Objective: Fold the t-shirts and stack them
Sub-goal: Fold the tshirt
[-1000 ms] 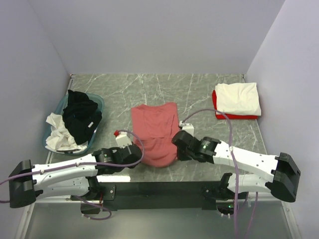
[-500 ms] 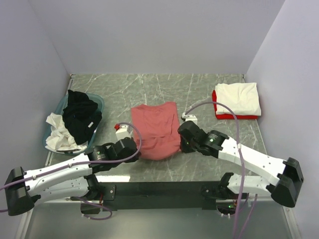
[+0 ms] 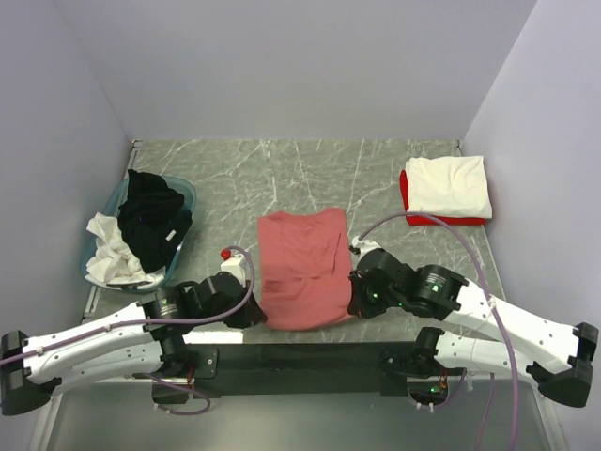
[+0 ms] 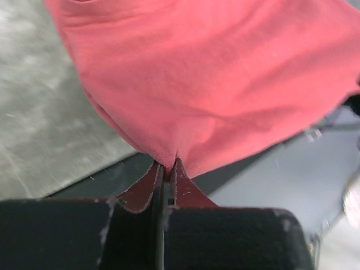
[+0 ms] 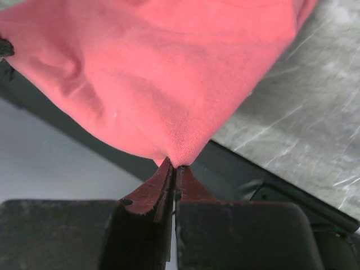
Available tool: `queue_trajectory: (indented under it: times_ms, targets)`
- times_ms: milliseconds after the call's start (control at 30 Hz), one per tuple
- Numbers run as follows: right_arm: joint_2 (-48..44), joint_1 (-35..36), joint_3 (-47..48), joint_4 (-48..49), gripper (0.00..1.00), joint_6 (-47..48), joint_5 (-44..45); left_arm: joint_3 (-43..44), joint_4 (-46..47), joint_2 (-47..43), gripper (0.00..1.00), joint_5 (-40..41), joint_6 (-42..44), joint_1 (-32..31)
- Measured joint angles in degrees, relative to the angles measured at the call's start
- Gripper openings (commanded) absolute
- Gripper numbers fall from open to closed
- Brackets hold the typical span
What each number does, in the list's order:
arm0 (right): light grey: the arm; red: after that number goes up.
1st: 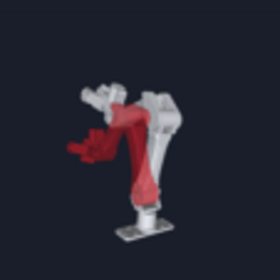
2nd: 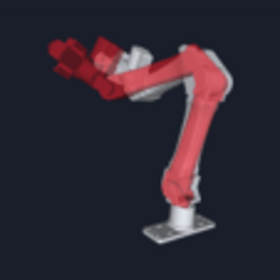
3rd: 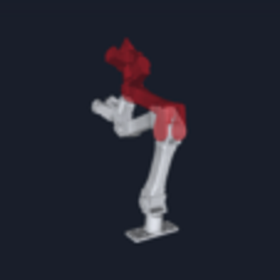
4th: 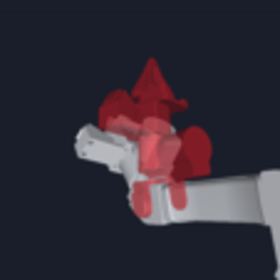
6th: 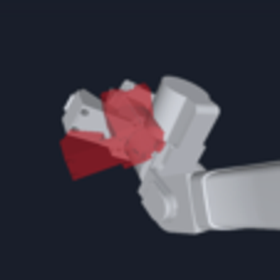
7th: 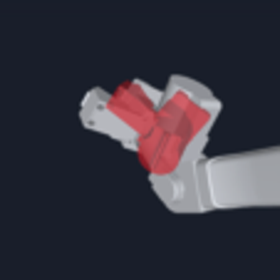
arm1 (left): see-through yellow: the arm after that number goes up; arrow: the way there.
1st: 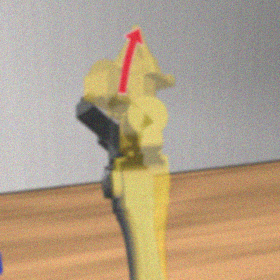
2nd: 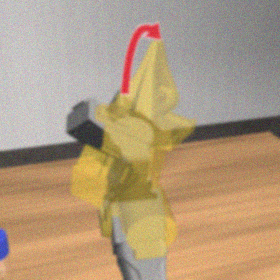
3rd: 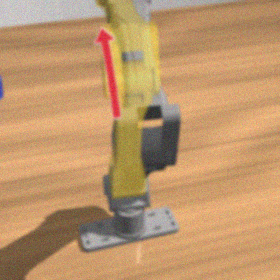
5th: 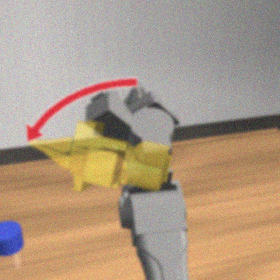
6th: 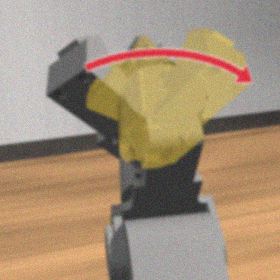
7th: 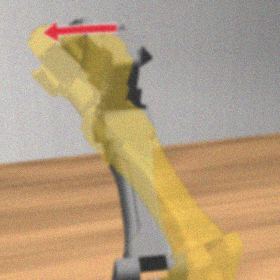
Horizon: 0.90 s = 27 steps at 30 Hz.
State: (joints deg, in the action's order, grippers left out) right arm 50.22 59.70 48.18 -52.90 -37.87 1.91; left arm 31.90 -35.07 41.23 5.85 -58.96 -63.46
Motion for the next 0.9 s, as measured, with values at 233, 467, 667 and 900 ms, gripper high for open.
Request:
queue_trajectory:
  times_ms: [233, 467, 667, 900]
  targets:
    - [-3.4, 1.2, -0.9, -2.8, 0.00, -0.1, -5.1, 0.0, -1.0, -3.7, 0.01, -4.7, 0.8, -4.4]
    - [-5.4, 2.9, -0.3, -4.7, 0.00, 1.0, -9.7, 1.6, -2.3, -3.6, 0.00, -9.5, 2.4, -7.4]
    - [-5.5, 3.7, 1.4, -5.9, 0.00, 1.7, -9.9, 4.2, -4.7, -4.6, 0.00, -7.2, 2.2, -8.2]
    - [-1.5, 3.6, 6.3, -5.2, 0.00, 1.8, -1.7, 4.9, -3.4, -4.6, 0.00, 4.8, -0.4, -8.2]
